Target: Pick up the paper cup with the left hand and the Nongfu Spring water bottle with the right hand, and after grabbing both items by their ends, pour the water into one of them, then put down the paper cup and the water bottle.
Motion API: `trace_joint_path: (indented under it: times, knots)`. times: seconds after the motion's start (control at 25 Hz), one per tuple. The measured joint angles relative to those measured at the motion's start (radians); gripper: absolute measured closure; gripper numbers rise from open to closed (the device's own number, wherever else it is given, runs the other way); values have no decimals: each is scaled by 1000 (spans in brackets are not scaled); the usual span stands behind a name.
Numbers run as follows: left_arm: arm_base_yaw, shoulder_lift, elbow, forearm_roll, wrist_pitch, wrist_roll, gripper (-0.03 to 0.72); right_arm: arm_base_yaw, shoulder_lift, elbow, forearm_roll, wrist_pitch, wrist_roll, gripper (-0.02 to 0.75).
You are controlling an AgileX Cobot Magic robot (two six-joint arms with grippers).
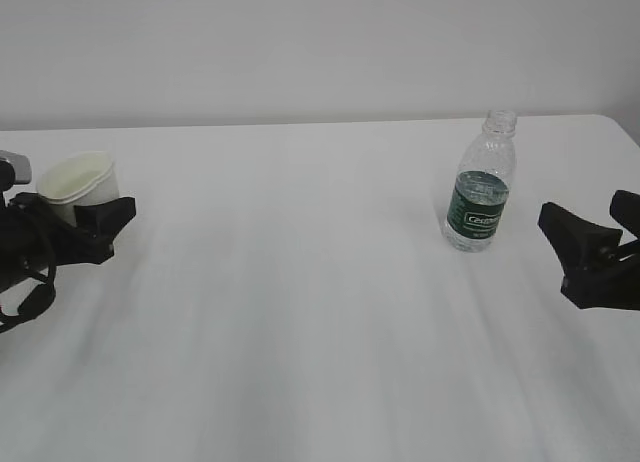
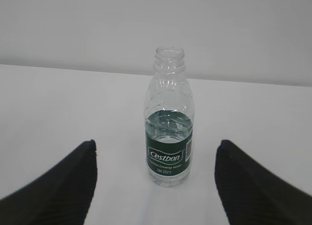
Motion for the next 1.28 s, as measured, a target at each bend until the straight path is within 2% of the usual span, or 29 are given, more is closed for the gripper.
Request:
trace_joint_path:
  times: [0.6, 0.96, 1.28]
  knots:
    - [0, -4, 41, -216, -4, 48, 238, 0, 0, 0, 0, 2, 0, 164]
    - [0, -4, 39, -227, -4, 51, 238, 0, 0, 0, 0, 2, 0, 164]
    - [0, 27, -18, -227, -11, 53, 239, 0, 0, 0, 0, 2, 0, 164]
